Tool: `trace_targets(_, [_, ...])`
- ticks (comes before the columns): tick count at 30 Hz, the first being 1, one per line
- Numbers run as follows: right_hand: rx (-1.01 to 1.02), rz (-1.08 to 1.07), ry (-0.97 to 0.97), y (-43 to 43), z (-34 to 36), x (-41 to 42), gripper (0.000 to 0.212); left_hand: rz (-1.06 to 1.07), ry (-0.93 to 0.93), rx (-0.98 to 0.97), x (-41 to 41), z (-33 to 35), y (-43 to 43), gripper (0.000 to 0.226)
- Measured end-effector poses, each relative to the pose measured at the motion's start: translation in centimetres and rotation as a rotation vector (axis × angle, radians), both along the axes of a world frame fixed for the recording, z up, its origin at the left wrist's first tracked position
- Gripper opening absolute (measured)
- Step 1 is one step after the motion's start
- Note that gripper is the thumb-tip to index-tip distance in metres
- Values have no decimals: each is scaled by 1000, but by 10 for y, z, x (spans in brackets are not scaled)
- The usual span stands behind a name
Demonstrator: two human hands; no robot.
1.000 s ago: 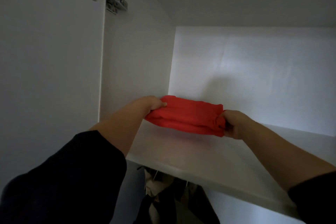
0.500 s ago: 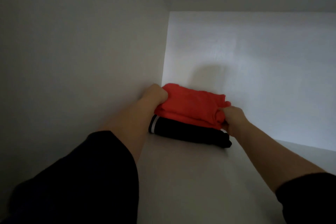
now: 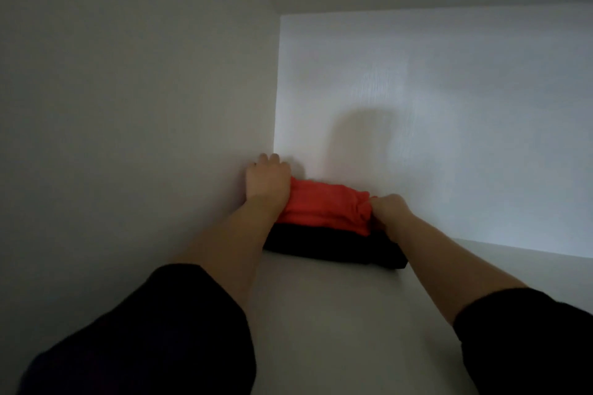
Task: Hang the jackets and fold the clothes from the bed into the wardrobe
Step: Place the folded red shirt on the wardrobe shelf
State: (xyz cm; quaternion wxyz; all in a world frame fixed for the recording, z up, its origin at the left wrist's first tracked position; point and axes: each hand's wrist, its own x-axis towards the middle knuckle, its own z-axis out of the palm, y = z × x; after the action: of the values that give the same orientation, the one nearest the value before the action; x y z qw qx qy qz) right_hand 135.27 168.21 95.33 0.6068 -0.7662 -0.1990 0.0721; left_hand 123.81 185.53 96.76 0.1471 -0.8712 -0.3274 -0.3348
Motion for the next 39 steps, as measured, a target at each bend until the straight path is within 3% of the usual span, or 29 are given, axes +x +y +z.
trace_targets(2, [-68, -169, -262, 3, 14, 0, 40, -162, 24, 31, 7, 6, -1, 33])
trace_targets(4, [-29, -187, -598, 12, 21, -14, 41, -279, 145, -210, 14, 3, 1, 43])
trace_targets(6, [-266, -98, -891, 27, 12, -22, 35, -312, 258, -389, 15, -8, 9, 49])
trace_targets(7, [-448, -46, -925, 33, 2, -22, 36, -310, 262, -418, 12, -14, 15, 50])
trace_targets(9, [-730, 63, -847, 38, -18, -18, 41, -317, 249, -413, 6, -23, 25, 50])
trace_targets(10, [-771, 91, -818, 38, -25, -15, 41, -321, 251, -397, 5, -26, 27, 50])
trace_targets(15, [-730, 128, -726, 32, -26, -16, 37, -249, 148, -267, 4, -32, 17, 47])
trace_targets(20, [-846, 152, -729, -12, -7, -35, 55, -307, 154, -94, -27, -25, -2, 39])
trace_targets(23, [-779, 27, -868, -63, 13, -61, 50, -370, 198, -4, -42, -14, -35, 45])
trace_targets(26, [-713, -153, -1019, -125, 27, -88, 42, -401, 90, 162, -55, 2, -86, 53])
trace_targets(29, [-750, -301, -1058, -198, 31, -125, 40, -535, 28, 201, -75, 19, -155, 59])
trace_targets(35, [-927, -607, -1033, -363, 26, -223, 44, -853, -56, 349, -125, 26, -331, 61])
trace_targets(39, [-1006, -811, -918, -479, 19, -306, 48, -1067, -45, 270, -176, 16, -452, 63])
